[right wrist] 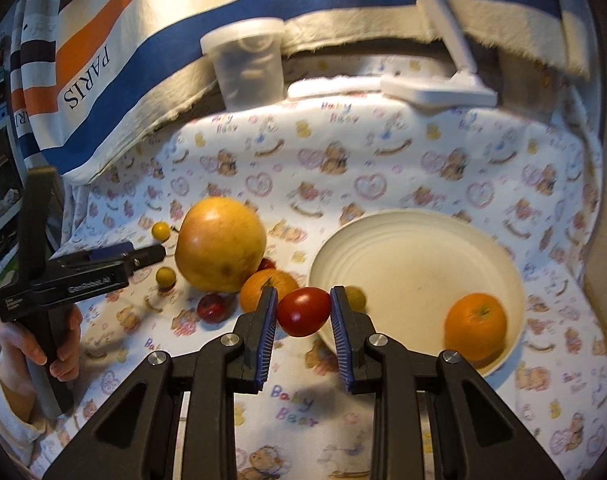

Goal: Organize fruits
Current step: 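Grasp a small yellow fruit with the left tool, then carry both fruits to the plate and open the right tool to drop the tomato, then lower the small yellow fruit onto the plate and open the left tool, then move the left tool to the small red apple and close around it, then lift the red apple with the left tool while the right tool grasps the mandarin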

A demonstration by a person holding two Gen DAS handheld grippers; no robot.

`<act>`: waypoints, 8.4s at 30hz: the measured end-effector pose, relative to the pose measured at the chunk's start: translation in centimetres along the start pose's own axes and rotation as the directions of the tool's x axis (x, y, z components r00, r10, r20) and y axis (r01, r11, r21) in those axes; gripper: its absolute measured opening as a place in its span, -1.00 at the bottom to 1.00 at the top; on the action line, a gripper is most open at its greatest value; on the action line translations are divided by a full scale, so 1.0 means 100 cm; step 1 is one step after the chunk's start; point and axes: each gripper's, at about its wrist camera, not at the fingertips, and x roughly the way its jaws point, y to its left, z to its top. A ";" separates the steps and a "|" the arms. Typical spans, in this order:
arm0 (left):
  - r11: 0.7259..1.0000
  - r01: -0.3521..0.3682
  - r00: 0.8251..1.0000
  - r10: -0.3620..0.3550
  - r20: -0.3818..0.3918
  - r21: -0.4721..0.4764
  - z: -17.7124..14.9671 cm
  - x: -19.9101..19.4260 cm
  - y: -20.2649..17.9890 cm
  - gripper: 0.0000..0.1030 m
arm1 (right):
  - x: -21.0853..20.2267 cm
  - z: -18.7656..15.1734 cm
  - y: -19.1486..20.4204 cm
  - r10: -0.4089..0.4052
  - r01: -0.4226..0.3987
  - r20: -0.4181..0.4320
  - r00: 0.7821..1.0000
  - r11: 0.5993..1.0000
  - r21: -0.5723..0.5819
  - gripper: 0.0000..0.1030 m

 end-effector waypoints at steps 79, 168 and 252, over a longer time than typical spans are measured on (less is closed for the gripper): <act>0.903 0.216 0.967 -0.250 0.046 0.372 0.003 -0.053 -0.139 -0.57 | 0.016 0.003 -0.074 -0.026 0.057 -0.172 0.985 0.983 0.175 -0.46; 0.888 0.169 0.985 -0.165 -0.046 0.428 -0.001 -0.018 -0.184 -0.15 | -0.029 0.015 -0.107 -0.096 0.095 -0.014 0.995 0.939 0.332 -0.10; 0.994 0.041 0.982 -0.020 -0.190 0.106 -0.016 -0.009 -0.066 -0.50 | -0.026 0.010 -0.055 -0.078 0.067 0.063 0.995 0.986 0.155 -0.01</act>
